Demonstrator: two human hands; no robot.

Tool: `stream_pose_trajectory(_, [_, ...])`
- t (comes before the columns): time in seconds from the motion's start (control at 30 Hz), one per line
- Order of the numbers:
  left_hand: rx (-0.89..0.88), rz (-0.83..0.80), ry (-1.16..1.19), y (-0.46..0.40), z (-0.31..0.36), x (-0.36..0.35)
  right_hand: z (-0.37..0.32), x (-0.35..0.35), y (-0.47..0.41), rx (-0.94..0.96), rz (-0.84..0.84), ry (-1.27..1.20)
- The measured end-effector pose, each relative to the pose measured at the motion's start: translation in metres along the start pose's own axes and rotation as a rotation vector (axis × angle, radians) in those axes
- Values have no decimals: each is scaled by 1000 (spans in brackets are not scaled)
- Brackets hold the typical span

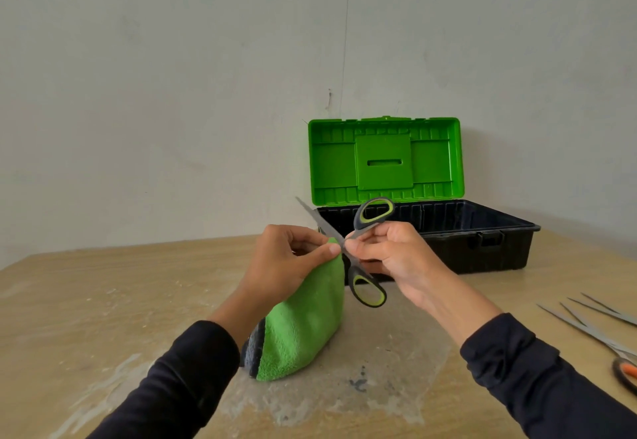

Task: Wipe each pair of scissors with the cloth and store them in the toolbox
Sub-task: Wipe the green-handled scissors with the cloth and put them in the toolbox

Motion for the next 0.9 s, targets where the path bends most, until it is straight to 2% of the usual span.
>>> stream_pose_trajectory(0.27, [-17,-63,-41,3,-3,2,-13,19,-2,57,123,-6])
stream_pose_trajectory(0.37, [31,-18,-47,2,-8,11,-17,29,-4,64,182,-23])
stream_pose_trajectory(0.43, [87,67,-52,1,-14,21,-18,35,-5,94,214,12])
stream_pose_trajectory(0.6, [92,265,17,-1,-15,34,-12,19,-4,169,105,454])
stream_pose_trajectory(0.77, [34,411,-6,3,-9,33,-17,18,-4,278,120,691])
stream_pose_trajectory(0.9, [4,382,1,3,-4,28,-15,17,-4,297,96,835])
Point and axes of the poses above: each hand's wrist, its own y-axis away from the middle knuckle, its own x-axis out of the back of the hand, z = x × y, the point moved 5 cm from there along -y, towards the middle knuckle, and after that the axes turned 6 degrees about -y, right-handed, at the moved point
